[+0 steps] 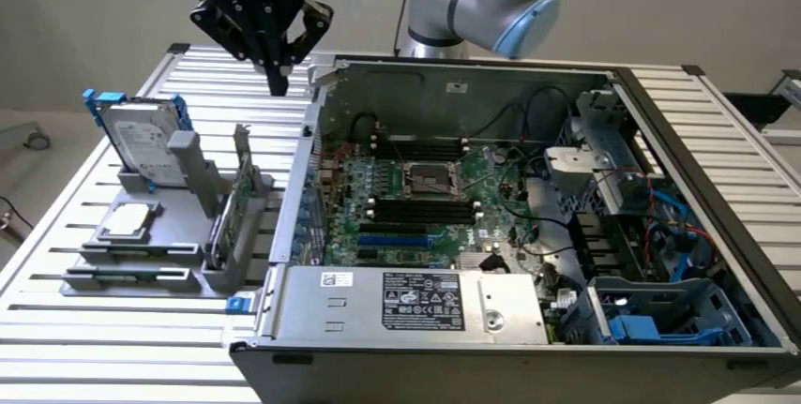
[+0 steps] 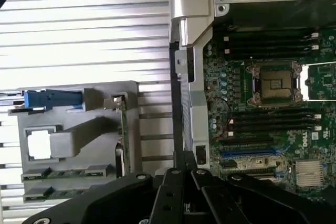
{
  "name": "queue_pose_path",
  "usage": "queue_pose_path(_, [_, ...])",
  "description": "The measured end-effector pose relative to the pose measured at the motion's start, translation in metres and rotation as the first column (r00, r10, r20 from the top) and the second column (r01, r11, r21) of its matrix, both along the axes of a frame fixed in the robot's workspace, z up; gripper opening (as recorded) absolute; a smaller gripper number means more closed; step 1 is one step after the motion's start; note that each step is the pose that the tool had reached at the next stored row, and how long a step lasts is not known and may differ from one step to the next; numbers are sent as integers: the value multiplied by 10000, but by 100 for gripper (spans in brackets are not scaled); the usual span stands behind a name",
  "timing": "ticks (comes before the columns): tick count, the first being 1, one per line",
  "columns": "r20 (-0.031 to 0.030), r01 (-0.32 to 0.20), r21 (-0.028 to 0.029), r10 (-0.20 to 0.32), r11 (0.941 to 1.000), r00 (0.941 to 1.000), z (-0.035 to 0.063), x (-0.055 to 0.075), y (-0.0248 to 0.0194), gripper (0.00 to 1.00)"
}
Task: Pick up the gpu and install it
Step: 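Reach for the gpu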
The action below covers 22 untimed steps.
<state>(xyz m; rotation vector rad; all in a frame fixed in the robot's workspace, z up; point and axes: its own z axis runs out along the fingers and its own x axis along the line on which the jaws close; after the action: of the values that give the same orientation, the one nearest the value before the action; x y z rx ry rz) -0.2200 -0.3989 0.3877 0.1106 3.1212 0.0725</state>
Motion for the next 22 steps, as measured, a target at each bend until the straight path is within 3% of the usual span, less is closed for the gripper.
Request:
queue_pose_path(15, [-26, 0, -79, 0, 10000, 10000, -125, -681, 0, 11])
queue_pose_path(17, [-47, -26, -118, 26, 9999, 10000, -136, -731, 0, 11])
queue_pose_path(20, [-127, -204, -222, 201, 9995, 9997, -142, -741, 0, 11])
queue_pose_path(22, [-127, -272, -240, 269, 9993, 9996, -142, -747, 0, 11])
